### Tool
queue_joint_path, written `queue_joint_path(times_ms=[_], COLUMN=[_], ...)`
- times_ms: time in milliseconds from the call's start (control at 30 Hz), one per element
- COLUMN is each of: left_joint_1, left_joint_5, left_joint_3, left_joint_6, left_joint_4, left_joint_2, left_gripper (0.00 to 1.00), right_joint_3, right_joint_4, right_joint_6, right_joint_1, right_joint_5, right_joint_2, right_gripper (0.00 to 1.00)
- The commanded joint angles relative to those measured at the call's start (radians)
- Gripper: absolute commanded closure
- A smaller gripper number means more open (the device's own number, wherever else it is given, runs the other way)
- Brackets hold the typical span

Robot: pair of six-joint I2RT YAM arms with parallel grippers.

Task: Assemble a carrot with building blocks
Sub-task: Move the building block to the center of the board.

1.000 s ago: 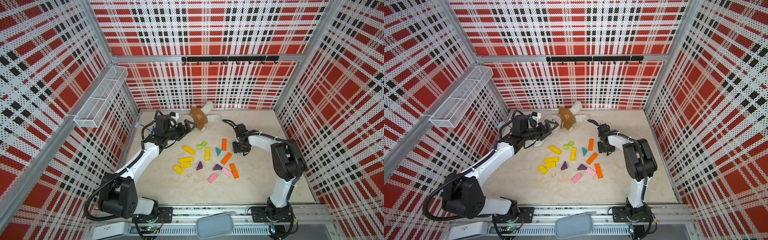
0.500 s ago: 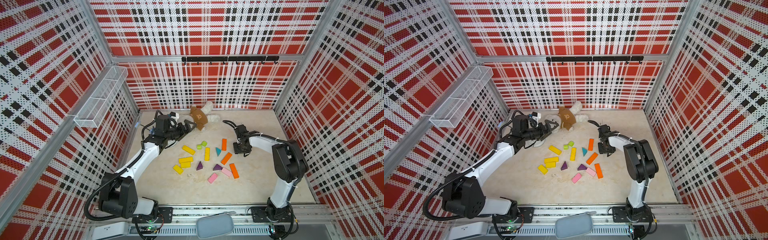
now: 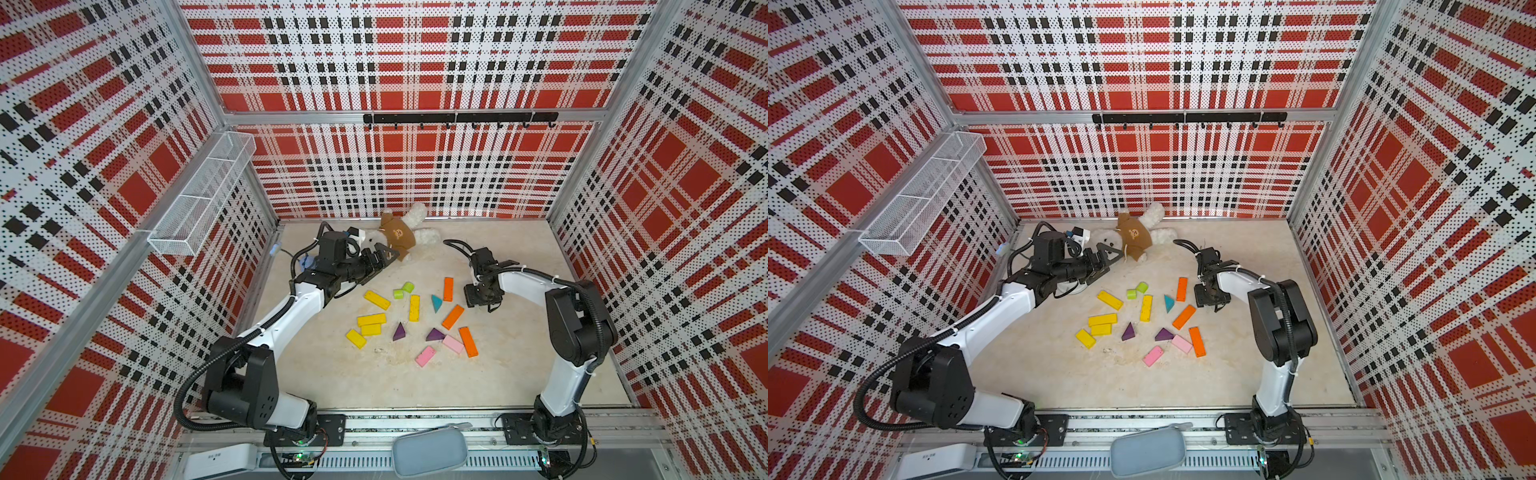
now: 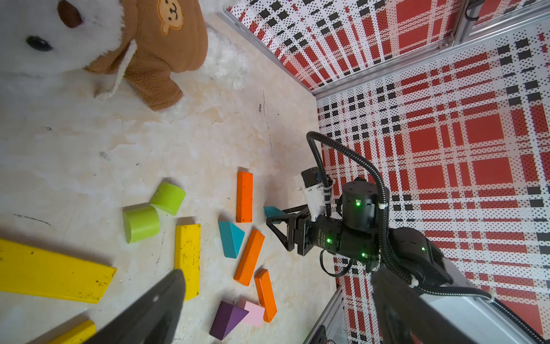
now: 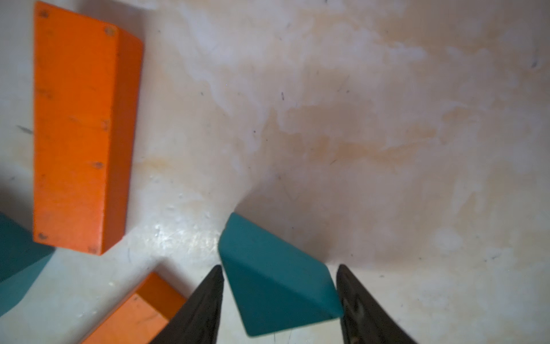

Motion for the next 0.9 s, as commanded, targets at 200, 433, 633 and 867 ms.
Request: queue_joint_path(times_ms=[200, 433, 633, 867], left_joint_1=[-0.008, -0.007, -0.008, -0.008], left_joint_5=[0.011, 0.013, 0.012, 0.013], left_joint_3=[-0.002, -0.001, -0.002, -0.003], left_joint_6=[-0.008, -0.01, -0.01, -0.012], left_joint_4=[0.022, 0.021, 0.023, 0.023], left_joint_2=[0.002, 0.004, 0.003, 0.005], left_gripper=[0.0, 0.0, 0.0, 0.01], right_joint_3=[0.02, 0.027, 0.052, 0.06], right_joint_4=[0.004, 0.002, -0.015, -0.012], right_joint_6=[-0.013, -0.035, -0.049, -0.026], right_joint_1=[-0.004, -0.005, -0.003, -0.008], right_joint_5=[-0.03, -0.023, -0.002, 0.013], right_joint_2=[0.021, 0.025, 0.048, 0.065], right_gripper=[0.46, 0.38, 0.4, 0.4])
